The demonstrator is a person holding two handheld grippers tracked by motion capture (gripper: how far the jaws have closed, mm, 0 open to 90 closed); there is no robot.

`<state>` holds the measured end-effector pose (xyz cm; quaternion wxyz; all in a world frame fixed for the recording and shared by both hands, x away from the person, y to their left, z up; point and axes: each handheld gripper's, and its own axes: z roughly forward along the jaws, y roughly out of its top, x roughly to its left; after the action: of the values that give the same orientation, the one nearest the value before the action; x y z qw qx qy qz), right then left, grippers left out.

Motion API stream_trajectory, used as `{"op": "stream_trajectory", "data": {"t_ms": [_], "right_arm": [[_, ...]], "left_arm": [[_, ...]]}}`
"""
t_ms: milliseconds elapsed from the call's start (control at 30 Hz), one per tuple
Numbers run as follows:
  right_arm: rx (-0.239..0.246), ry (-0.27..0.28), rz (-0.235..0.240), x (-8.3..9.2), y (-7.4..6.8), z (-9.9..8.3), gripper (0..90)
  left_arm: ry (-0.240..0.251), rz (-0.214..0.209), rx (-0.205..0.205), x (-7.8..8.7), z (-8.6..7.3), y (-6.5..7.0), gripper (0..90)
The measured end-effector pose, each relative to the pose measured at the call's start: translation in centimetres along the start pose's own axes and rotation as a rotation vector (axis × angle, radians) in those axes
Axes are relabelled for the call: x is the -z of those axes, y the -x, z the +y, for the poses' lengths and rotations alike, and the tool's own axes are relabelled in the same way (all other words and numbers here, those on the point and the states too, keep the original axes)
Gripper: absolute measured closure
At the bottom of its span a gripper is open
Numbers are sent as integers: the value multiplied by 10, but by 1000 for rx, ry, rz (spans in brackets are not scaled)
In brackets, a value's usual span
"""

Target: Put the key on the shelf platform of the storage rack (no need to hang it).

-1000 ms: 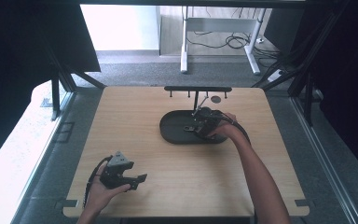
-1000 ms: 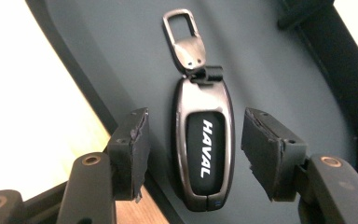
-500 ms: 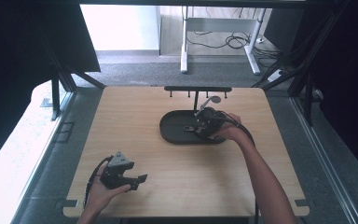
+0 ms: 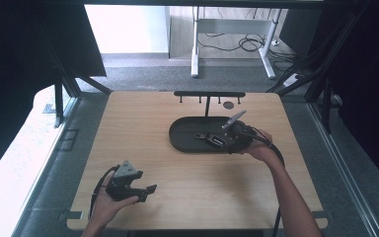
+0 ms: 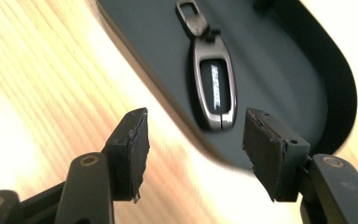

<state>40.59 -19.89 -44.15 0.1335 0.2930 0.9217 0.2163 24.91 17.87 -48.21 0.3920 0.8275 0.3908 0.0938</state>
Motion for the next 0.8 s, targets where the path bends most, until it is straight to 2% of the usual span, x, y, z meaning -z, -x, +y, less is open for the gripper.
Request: {"op": "stream_trajectory", "data": {"t_ms": [33,67,233,367,533,567,800], "right_arm": [[-8,-3,-8,2,0,-10,416],[-8,-3,-8,2,0,-10,416],[-48,25,-16,6,0,-41,417],[-104,86,-17,9,-7,-69,420],[-153,123,-17,9,-15,-98,421],[-166,138,-15,11,-19,-109,423],[-175,164,0,9,-28,-127,426]], "left_arm": [[-1,0,-1,0,0,0,261],[-1,2,1,0,0,0,261],[-7,5,9,-1,0,-2,261],[-1,9,11,0,0,-1,261],[0,13,8,1,1,-1,261],[0,14,10,1,1,0,260],[4,1,8,1,2,2,261]]}}
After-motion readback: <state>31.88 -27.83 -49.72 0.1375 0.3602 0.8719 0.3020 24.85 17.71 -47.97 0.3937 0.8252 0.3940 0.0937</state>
